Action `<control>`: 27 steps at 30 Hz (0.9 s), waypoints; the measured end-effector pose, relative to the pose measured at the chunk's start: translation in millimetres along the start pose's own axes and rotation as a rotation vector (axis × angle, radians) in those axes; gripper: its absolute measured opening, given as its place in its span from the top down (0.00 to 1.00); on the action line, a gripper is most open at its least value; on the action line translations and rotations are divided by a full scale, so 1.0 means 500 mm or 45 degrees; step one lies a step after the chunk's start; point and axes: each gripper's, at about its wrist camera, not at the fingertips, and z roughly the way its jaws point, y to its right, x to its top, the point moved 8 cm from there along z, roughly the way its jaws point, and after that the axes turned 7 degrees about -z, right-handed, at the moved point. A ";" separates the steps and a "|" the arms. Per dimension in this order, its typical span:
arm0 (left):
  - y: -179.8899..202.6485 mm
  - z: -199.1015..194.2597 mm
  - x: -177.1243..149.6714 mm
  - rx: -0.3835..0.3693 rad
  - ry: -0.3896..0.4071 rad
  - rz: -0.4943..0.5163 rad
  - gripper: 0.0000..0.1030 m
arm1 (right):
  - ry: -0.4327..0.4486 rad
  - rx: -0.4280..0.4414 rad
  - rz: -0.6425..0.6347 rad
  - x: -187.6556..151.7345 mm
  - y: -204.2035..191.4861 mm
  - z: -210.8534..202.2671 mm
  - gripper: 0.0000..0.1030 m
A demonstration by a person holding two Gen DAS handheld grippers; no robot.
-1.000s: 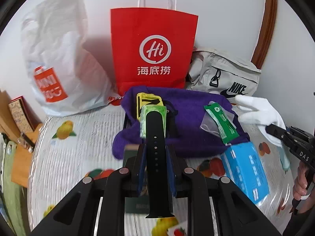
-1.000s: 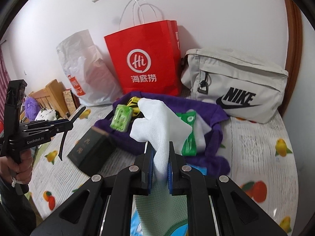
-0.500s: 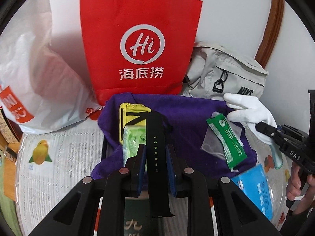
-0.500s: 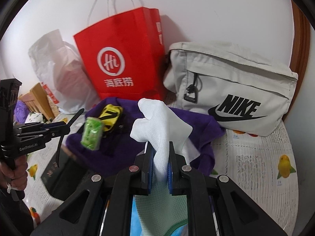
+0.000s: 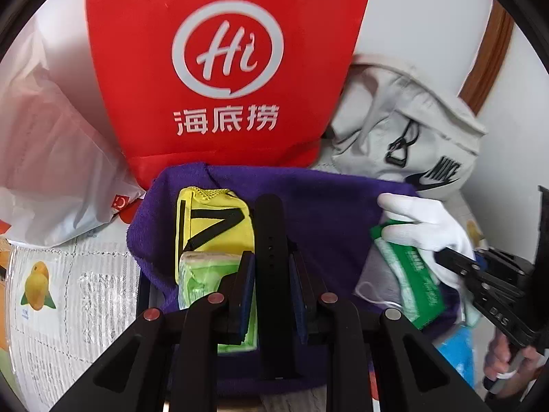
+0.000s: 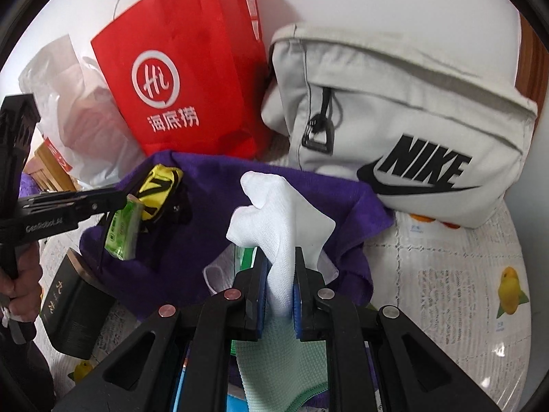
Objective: Organize soft objects
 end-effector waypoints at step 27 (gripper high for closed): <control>-0.003 0.015 -0.014 0.002 -0.067 -0.013 0.77 | -0.011 0.071 -0.075 0.004 -0.045 -0.003 0.47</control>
